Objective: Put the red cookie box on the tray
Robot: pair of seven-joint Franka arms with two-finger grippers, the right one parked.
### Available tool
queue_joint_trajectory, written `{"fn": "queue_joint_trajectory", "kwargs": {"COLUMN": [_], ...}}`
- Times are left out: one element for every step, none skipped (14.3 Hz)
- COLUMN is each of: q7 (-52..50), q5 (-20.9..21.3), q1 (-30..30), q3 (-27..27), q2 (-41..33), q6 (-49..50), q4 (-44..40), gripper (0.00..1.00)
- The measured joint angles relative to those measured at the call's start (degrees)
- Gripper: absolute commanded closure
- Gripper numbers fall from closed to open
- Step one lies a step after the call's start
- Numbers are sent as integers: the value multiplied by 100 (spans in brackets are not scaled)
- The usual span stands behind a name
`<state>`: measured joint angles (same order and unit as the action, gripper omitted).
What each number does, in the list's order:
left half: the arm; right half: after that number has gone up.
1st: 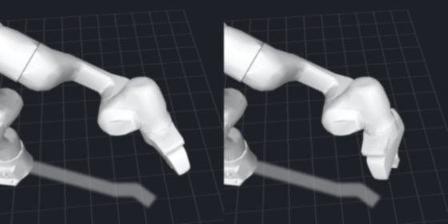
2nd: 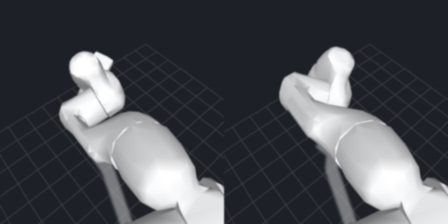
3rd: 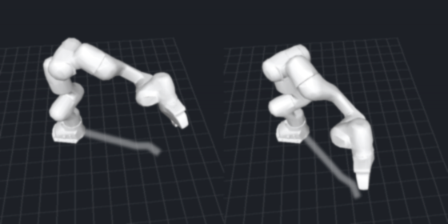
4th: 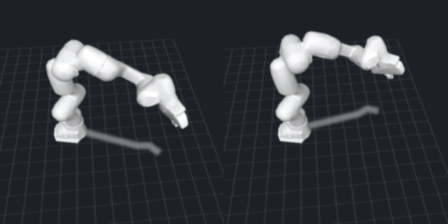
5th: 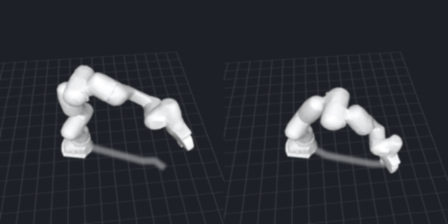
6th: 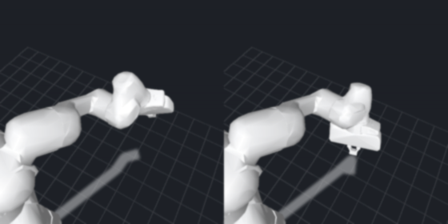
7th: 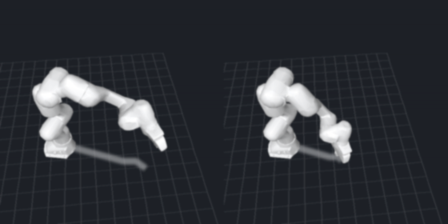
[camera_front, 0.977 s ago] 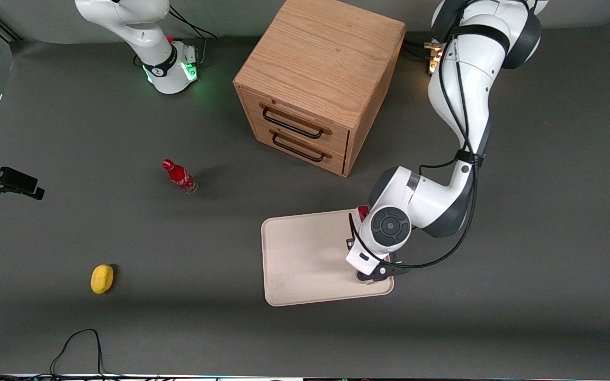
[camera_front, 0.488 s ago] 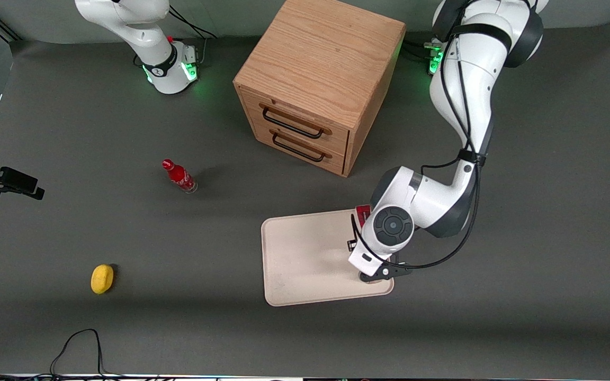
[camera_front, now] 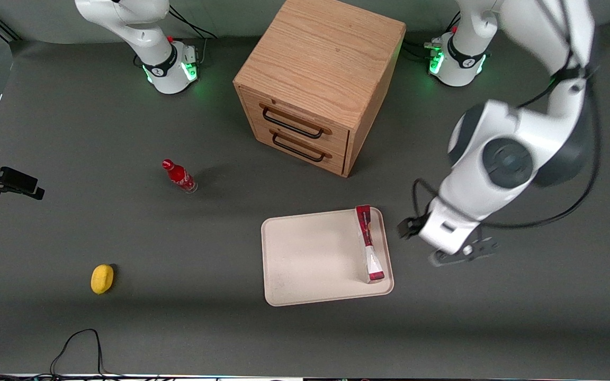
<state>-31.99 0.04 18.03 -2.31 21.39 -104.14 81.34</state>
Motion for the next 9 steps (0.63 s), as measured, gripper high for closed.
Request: {"fn": "queue_joint_trajectory", "kwargs": {"q7": [97,285,579,923,1248,1556,1820,2044,2205], "q5": [0,5,13,20,23,26,29,30,31], "q1": [-94,-201,-332,-493,-665,-845,-996,-1111,-1182], "q3": [3,4,8,14,22,27,28,29,30], "q2": [-444,-862,-1268,-1660,-2024,-2378,-2689,-2952,-3145], "q6": [310,630,932,1186,1373,1509,1604,1656,1667], "q4": [299,565,812,1049,1272,1500,1706,1895,2049], "gripper": [0,0,0,0,0,0,0,0,0]}}
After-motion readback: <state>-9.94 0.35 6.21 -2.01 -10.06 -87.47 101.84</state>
